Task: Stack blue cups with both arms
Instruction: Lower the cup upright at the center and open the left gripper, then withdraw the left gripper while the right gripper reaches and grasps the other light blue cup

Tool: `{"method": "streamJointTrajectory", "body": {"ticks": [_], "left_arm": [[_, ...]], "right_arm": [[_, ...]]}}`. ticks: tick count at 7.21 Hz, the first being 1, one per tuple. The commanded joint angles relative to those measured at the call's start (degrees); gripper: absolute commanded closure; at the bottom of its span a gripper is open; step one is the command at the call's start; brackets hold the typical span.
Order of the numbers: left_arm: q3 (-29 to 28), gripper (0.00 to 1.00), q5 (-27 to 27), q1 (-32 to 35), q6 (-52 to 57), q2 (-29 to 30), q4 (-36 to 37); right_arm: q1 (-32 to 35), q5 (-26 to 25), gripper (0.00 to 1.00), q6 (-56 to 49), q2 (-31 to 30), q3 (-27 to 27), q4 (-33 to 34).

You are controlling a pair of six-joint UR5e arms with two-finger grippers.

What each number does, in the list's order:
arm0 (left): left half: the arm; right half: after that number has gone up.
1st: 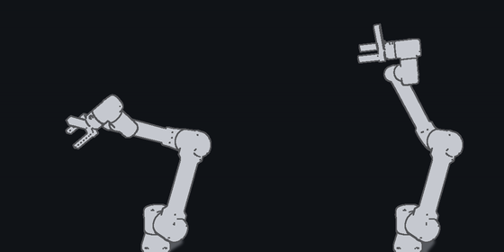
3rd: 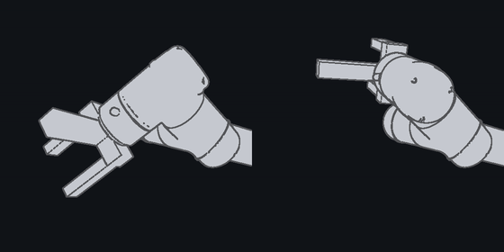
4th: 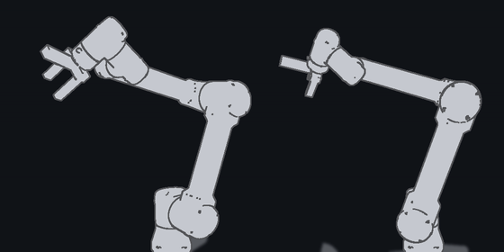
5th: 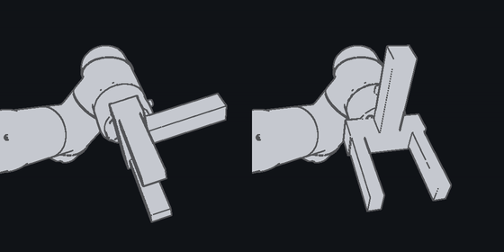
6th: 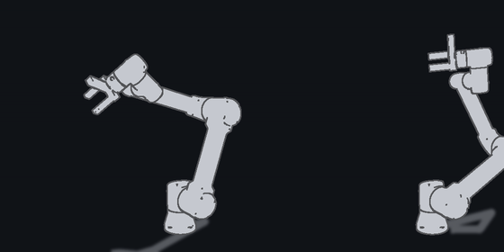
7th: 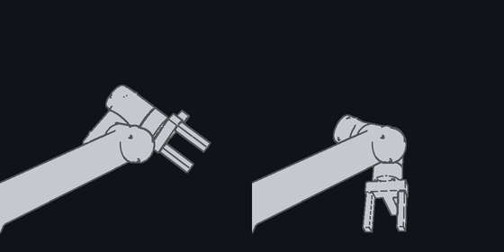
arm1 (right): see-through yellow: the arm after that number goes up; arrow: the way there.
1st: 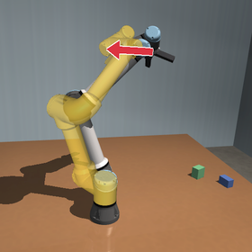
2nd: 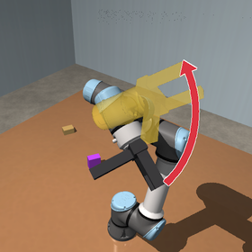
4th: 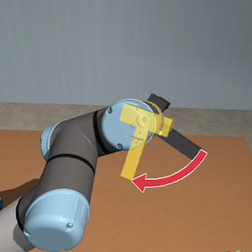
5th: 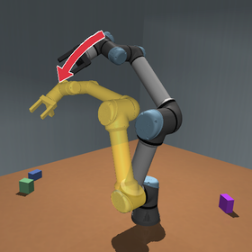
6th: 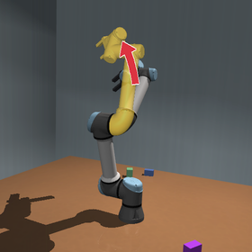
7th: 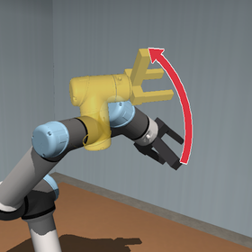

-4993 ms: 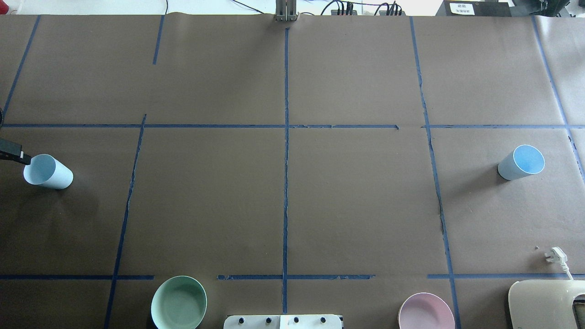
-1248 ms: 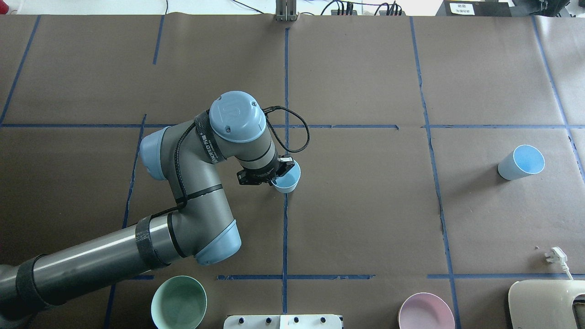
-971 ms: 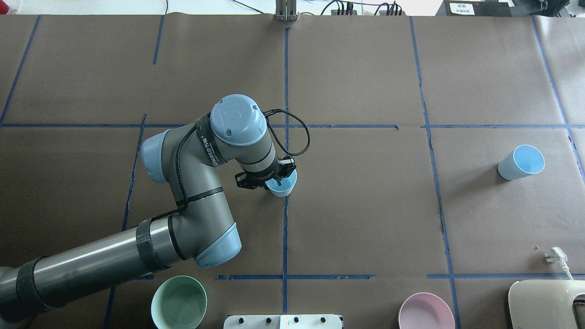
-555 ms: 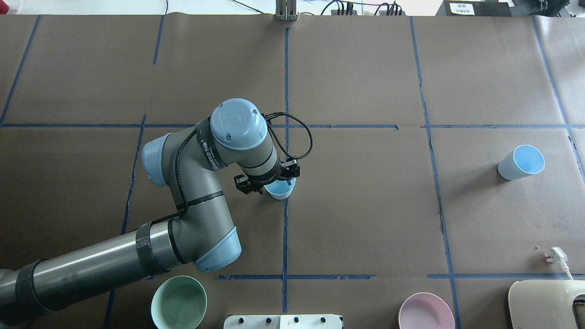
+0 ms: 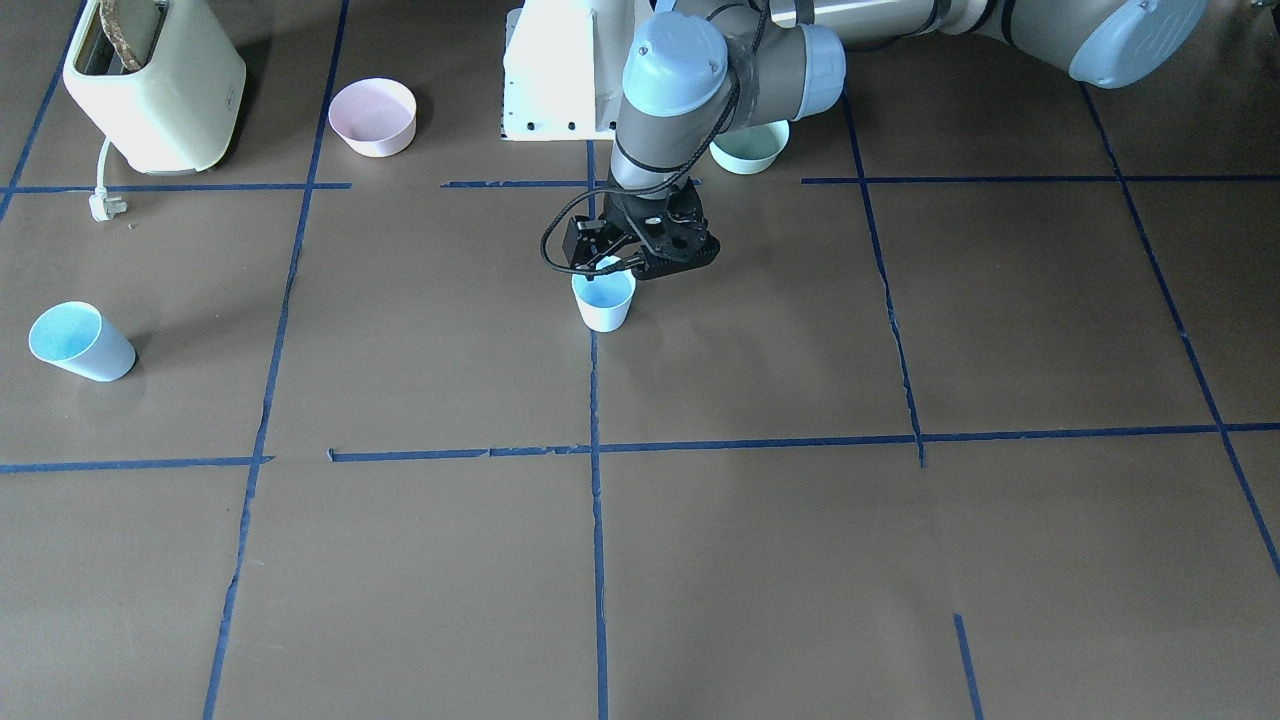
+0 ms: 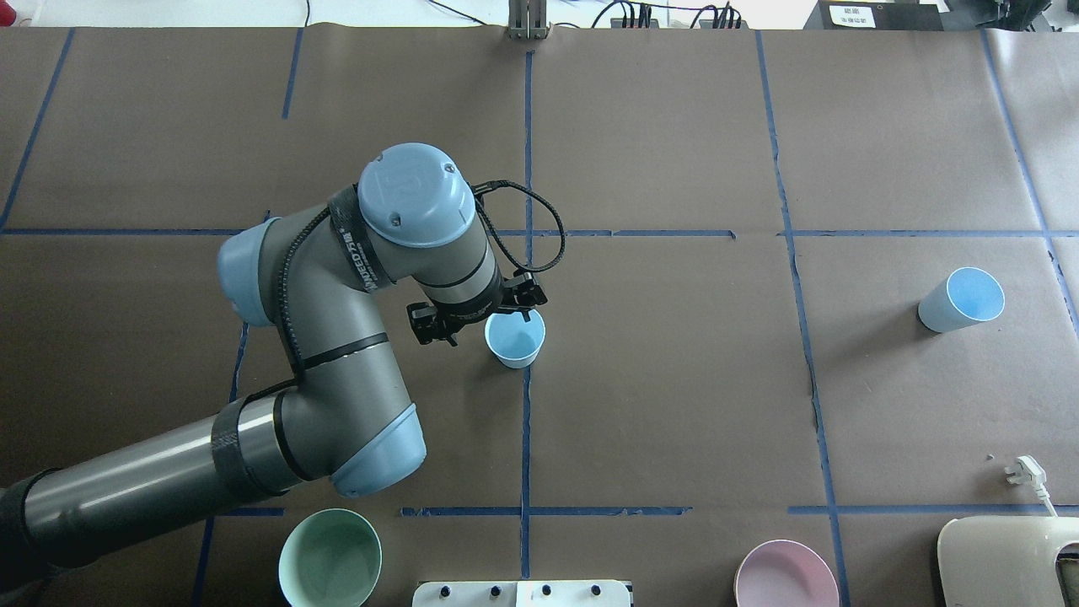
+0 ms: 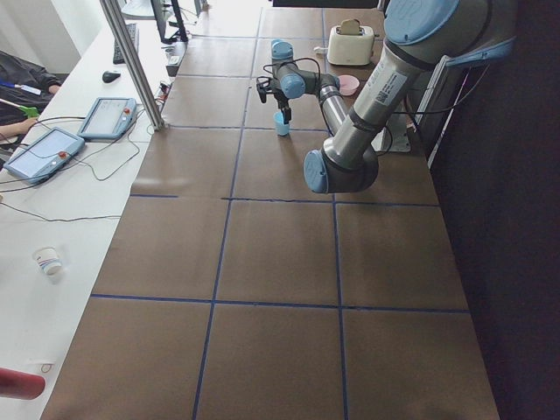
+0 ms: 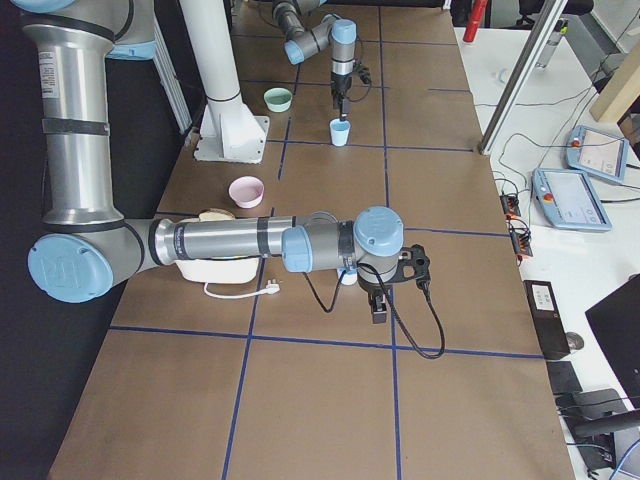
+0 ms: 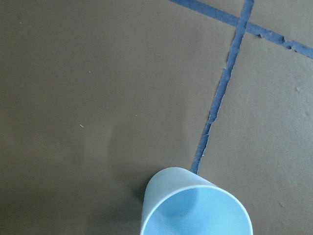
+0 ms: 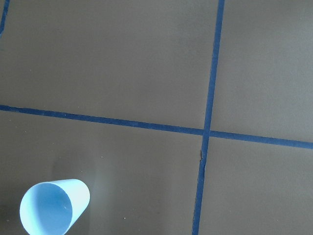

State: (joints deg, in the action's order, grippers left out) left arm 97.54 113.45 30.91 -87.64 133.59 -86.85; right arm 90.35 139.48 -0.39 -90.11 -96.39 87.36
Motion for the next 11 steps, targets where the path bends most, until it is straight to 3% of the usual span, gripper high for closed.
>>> {"method": "streamJointTrajectory", "body": {"ticks": [1,3,6,7,9,11], "left_arm": [[12.26,0.0,4.55,5.1,6.65,-6.2,9.73],[21.07,0.0,5.11,9.15,14.38,-11.32,17.02],[31.82,0.0,5.02,13.91,24.5,-16.69,26.45],[34.1,0.0,5.02,16.09,26.62,-20.35,26.73],[36.05,0.0,5.02,18.66,30.24,-23.63,26.73],[36.93,0.0,5.02,18.75,30.33,-23.73,26.82]], "right_arm": [[-0.43,0.61,0.0,2.47,-0.06,-0.29,-0.09],[-5.59,1.5,0.0,14.39,-0.67,-3.27,-3.57],[-14.12,-1.3,0.0,29.35,-6.63,-2.85,-22.19],[-18.33,-5.06,0.0,34.09,-7.26,-2.84,-26.67],[-24.85,-10.08,0.0,39.49,-7.53,-2.23,-29.09],[-26.28,-10.28,0.0,39.59,-6.83,-0.05,-29.09]]}}
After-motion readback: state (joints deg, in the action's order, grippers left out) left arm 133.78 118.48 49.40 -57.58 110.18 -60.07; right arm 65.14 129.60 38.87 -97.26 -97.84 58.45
